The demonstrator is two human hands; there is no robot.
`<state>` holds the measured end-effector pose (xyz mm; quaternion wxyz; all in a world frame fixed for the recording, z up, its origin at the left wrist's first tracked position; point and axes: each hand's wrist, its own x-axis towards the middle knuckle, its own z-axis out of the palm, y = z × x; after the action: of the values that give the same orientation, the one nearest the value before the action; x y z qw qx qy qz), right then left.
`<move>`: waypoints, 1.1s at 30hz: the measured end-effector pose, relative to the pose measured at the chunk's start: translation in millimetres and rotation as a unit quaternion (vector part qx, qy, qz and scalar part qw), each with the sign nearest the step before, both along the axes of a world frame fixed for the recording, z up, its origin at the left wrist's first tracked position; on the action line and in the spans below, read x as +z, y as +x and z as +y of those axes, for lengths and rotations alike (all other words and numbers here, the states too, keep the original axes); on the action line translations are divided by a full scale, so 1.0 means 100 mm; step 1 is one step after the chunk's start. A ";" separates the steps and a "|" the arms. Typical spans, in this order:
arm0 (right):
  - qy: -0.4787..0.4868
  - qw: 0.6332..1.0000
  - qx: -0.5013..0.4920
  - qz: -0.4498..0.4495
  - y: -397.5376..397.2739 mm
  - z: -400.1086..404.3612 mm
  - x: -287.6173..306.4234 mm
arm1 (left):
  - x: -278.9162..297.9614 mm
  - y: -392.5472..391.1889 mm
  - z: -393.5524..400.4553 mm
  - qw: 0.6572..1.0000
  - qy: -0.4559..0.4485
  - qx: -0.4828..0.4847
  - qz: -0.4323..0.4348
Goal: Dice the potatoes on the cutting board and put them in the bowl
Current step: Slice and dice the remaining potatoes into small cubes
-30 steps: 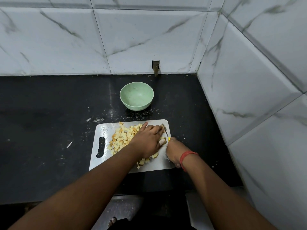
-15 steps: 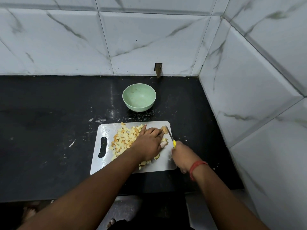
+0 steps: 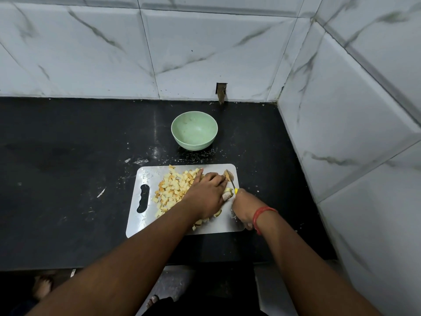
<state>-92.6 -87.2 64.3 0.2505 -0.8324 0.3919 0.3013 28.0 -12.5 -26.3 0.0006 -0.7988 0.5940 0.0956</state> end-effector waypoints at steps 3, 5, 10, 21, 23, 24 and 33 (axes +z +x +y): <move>0.008 1.000 0.010 -0.014 -0.04 -0.07 -0.11 | 0.02 -0.03 -0.01 1.000 0.005 0.003 -0.007; 0.044 0.994 -0.079 -0.061 -0.11 -0.09 -0.19 | 0.04 -0.05 -0.02 1.000 0.009 0.007 -0.009; 0.042 0.991 -0.077 -0.101 -0.36 -0.11 -0.33 | 0.09 -0.06 -0.03 1.000 0.020 0.013 0.001; -0.067 0.942 -0.152 -0.292 0.16 -0.40 -0.42 | 0.25 0.05 0.06 0.994 -0.065 0.053 0.064; -0.089 0.949 -0.128 -0.274 0.30 -0.46 -0.48 | 0.27 0.09 0.12 0.993 -0.073 0.057 0.066; -0.103 0.954 -0.113 -0.258 0.34 -0.47 -0.50 | 0.28 0.11 0.16 0.993 -0.076 0.059 0.067; -0.156 0.956 0.015 -0.247 0.36 -0.66 -0.65 | 0.29 0.14 0.28 0.992 -0.095 0.064 0.061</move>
<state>-56.2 -152.9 -0.7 0.2021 -0.9153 0.3474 0.0252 42.0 15.9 2.3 -0.1178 -0.8241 0.5472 0.0869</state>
